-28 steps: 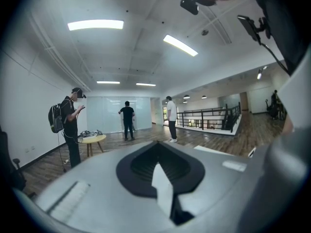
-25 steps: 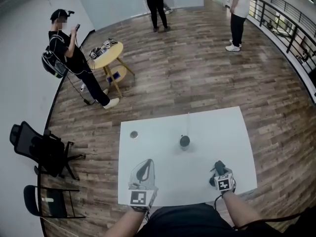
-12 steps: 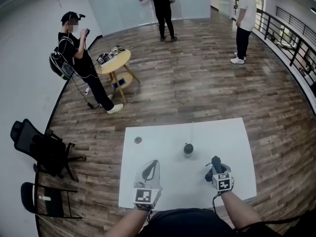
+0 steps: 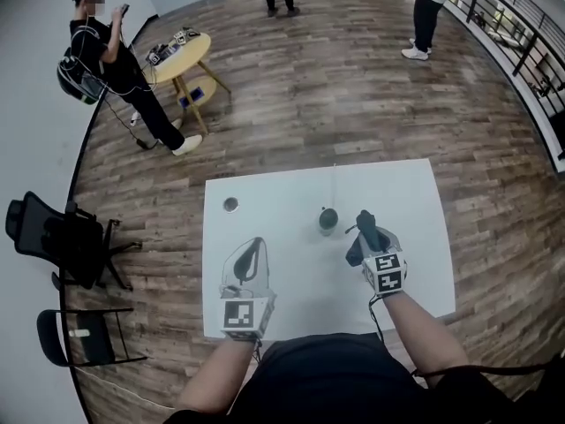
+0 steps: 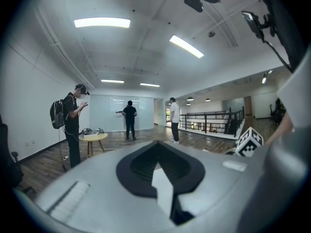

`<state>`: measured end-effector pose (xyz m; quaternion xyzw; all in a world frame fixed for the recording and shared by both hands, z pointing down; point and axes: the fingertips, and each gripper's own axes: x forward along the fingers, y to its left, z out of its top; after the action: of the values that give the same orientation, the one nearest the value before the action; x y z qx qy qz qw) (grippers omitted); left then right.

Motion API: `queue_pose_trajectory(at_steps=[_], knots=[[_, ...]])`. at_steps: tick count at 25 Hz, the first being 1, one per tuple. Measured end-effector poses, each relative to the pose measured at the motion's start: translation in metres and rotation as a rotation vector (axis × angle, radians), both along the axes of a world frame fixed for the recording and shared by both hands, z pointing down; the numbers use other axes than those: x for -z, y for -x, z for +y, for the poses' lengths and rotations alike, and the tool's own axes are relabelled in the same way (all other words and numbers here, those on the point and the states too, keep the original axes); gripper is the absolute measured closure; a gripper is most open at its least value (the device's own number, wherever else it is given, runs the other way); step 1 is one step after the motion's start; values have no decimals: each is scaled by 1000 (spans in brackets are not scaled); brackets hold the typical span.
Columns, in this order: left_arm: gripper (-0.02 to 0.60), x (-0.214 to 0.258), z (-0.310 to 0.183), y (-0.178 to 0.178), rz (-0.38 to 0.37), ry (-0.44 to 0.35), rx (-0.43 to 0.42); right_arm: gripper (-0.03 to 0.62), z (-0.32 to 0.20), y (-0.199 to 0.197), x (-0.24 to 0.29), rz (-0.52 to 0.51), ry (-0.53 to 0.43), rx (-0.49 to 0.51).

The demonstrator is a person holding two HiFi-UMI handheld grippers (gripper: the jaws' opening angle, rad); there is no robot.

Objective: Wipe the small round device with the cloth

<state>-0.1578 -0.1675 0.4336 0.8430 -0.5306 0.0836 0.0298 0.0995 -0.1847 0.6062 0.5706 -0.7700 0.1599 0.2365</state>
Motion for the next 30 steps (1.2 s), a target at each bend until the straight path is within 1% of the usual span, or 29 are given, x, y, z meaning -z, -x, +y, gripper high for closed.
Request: queue_pose_trajectory(at_steps=[1, 3, 6, 9, 12, 15, 20, 22, 23, 30], knots=[[577, -2, 0, 1, -8, 7, 5, 480, -2, 2, 2, -3, -5, 6], [577, 0, -1, 0, 17, 2, 4, 480, -8, 8, 7, -8, -15, 18], [577, -5, -1, 9, 10, 9, 23, 481, -20, 18, 13, -12, -22, 41], [577, -5, -3, 15, 31, 15, 36, 482, -32, 28, 16, -14, -25, 57], [577, -8, -1, 25, 15, 23, 50, 482, -41, 37, 15, -4, -25, 78], [577, -6, 0, 28, 50, 37, 64, 482, -47, 48, 15, -7, -25, 97], [577, -20, 6, 43, 13, 52, 74, 482, -49, 53, 0, -15, 2, 104], [577, -29, 10, 51, -29, 61, 69, 482, -51, 57, -3, -13, 4, 112], [577, -31, 11, 54, -36, 65, 73, 482, -52, 58, -5, -11, 7, 115], [577, -35, 15, 68, -42, 85, 100, 482, -52, 66, -17, 4, 39, 139]])
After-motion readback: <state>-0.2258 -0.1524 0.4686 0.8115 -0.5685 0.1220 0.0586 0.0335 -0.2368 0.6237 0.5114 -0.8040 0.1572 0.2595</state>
